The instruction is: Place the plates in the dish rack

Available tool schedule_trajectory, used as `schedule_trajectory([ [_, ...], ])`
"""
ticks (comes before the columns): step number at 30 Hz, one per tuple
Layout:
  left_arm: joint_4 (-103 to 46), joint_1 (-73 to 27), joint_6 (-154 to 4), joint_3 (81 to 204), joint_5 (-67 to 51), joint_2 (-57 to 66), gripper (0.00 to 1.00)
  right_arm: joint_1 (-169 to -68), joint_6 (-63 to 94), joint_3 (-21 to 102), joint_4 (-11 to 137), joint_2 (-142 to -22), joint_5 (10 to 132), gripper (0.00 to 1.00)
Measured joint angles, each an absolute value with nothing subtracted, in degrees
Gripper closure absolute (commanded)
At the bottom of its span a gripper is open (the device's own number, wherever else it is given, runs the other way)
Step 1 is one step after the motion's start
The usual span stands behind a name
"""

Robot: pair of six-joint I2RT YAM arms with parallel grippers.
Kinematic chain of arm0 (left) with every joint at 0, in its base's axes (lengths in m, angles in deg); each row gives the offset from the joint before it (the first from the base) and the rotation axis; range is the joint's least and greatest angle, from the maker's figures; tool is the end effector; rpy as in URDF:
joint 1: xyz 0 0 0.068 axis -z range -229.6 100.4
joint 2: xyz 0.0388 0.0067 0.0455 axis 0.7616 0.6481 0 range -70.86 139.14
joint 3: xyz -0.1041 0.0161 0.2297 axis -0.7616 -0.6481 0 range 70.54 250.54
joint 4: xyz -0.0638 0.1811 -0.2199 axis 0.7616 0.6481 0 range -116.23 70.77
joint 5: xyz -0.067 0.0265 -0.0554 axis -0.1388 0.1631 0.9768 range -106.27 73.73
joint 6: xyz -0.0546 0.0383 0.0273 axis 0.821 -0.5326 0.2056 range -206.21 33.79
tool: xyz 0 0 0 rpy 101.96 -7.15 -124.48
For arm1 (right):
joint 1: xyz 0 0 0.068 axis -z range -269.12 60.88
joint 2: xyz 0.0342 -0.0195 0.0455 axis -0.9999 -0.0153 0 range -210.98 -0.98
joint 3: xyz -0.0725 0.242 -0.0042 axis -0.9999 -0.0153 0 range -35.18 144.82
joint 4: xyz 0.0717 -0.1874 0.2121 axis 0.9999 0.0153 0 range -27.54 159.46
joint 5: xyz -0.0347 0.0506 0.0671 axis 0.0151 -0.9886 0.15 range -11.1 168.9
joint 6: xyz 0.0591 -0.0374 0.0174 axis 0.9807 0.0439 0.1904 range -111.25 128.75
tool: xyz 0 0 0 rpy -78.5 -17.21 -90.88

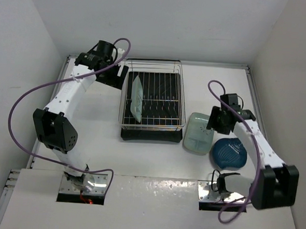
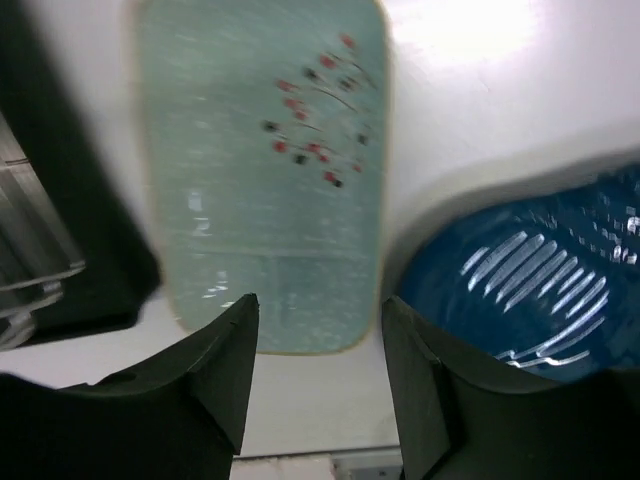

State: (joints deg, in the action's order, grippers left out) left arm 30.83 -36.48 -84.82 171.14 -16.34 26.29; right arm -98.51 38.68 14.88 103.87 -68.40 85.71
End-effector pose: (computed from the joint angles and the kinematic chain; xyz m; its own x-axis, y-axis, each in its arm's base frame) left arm 0.3922 -0.0915 0.3238 -0.7893 0.1591 -0.5931 0.2073 0.9782 -0.0133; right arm 0.2757 0.0384 0.1986 -0.7816 0.3729 -0.5001 0.3331 0.9273 0.1708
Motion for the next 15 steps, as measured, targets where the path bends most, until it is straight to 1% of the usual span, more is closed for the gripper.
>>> schedule_trajectory([
  [2,30.76,-36.48,-85.41,170.9,-15.73,25.96,0.13,-93.51,38.66,13.64,104.33,-72.84,83.54,0.48],
  [5,30.54,-36.48,-86.0,170.88,-14.73,25.11,0.13,-88.83,38.68,12.78,103.3,-77.82,80.05,0.47],
  [11,30.17,-36.48,-87.27,170.9,-12.98,24.01,0.13,-86.19,38.24,11.36,97.29,-86.04,75.52,0.47],
  [13,30.21,-36.48,-87.6,171.05,-12.37,23.99,0.13,-86.19,37.87,11.3,95.33,-88.09,74.28,0.49],
  [15,30.21,-36.39,-87.9,171.44,-11.97,23.99,0.13,-86.08,37.52,11.17,93.34,-89.54,73.51,0.54],
])
